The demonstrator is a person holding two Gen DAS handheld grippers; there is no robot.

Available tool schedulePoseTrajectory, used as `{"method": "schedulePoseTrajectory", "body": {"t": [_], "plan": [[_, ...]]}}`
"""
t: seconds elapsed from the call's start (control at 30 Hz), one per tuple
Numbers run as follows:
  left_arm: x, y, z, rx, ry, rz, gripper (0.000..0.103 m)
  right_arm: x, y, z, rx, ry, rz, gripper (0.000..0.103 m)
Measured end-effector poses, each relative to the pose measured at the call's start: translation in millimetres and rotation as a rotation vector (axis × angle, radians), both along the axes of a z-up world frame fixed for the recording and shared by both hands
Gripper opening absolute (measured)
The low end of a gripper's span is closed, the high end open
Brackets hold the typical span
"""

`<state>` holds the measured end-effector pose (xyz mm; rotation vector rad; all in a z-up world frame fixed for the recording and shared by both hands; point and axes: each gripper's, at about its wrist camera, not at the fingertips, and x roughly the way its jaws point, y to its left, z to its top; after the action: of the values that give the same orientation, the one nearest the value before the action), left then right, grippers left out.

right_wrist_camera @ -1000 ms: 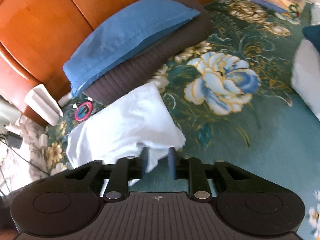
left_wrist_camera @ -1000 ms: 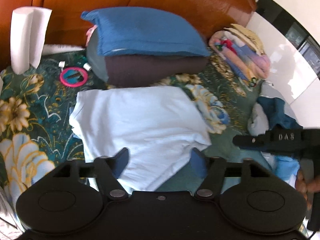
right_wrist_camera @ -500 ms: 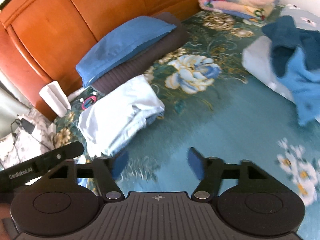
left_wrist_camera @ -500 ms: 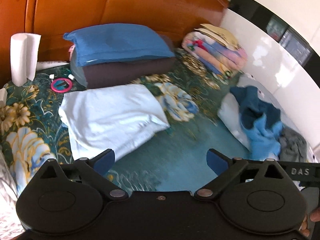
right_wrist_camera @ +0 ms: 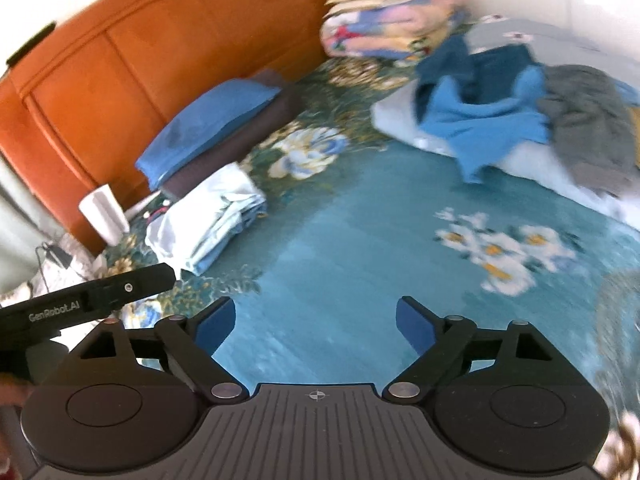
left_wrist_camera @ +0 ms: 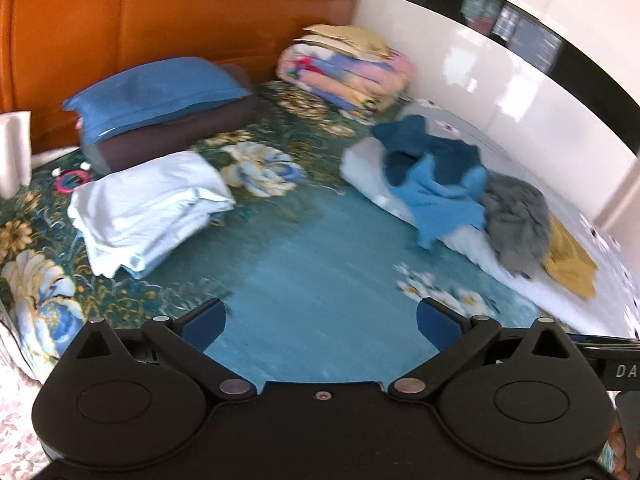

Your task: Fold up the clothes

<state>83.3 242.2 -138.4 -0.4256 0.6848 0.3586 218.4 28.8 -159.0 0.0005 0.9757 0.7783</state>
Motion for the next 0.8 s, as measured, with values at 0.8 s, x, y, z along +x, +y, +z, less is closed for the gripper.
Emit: {"method": "schedulePoseTrajectory", "body": {"t": [0.8], "plan": [[36.1, -134.2, -37.7, 0.101, 0.070, -0.334, 0.101, -82.5, -165.3, -36.9, -0.076, -0.006, -0.392, 0.103]]}}
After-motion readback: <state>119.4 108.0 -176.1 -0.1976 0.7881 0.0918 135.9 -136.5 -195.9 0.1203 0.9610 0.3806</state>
